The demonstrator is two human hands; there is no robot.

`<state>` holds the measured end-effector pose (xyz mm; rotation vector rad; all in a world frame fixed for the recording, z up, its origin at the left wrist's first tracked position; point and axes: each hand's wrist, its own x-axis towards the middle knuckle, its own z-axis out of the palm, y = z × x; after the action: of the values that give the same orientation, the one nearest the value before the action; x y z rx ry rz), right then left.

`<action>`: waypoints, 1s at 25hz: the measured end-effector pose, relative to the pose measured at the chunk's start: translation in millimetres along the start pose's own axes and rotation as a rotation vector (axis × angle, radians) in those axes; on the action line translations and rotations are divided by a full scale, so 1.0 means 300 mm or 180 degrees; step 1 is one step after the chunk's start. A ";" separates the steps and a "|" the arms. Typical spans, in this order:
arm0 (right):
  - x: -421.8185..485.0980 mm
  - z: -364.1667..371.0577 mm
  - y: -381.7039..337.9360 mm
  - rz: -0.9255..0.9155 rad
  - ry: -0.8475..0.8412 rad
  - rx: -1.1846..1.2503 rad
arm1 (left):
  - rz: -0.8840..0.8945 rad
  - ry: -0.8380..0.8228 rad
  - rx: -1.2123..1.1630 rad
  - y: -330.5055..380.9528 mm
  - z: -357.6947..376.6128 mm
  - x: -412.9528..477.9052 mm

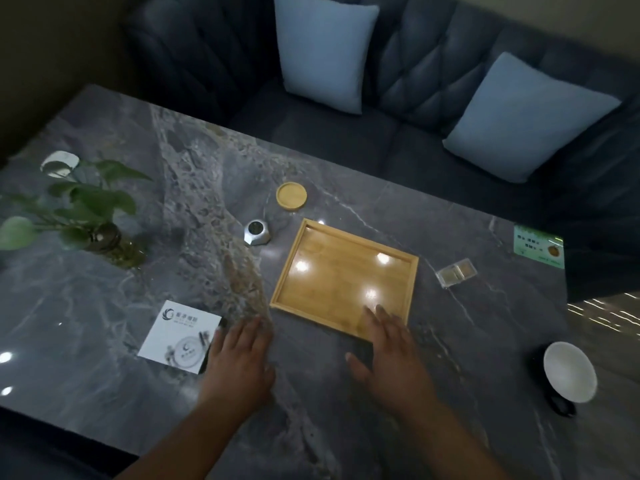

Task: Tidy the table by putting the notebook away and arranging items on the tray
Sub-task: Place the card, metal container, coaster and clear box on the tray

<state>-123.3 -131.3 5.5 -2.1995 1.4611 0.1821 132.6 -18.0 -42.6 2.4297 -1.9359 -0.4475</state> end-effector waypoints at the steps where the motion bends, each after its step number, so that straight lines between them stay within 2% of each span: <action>1: 0.014 -0.006 -0.023 0.0004 0.0007 -0.0007 | -0.0073 0.0043 0.0025 -0.034 -0.015 0.009; 7: 0.052 -0.041 -0.062 -0.0120 -0.0004 -0.0260 | -0.0533 -0.0052 0.0161 -0.137 -0.078 0.041; 14: 0.075 -0.054 0.033 -0.0202 -0.0048 -0.0231 | -0.1833 -0.0268 -0.0223 -0.194 -0.120 0.023; 16: 0.076 -0.040 0.055 -0.0304 -0.0097 -0.0301 | -0.2038 -0.0251 -0.0405 -0.208 -0.131 0.015; 20: 0.132 -0.016 0.025 -0.0530 -0.0184 -0.0473 | -0.2029 -0.0065 -0.0552 -0.224 -0.148 0.030; 25: 0.249 0.019 -0.139 -0.0723 -0.0107 -0.0635 | -0.1835 0.0102 -0.0623 -0.293 -0.172 0.085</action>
<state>-53.9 -177.9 -13.6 -2.4891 1.2081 0.2968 232.8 -30.2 -14.5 2.7963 -1.0838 -0.5610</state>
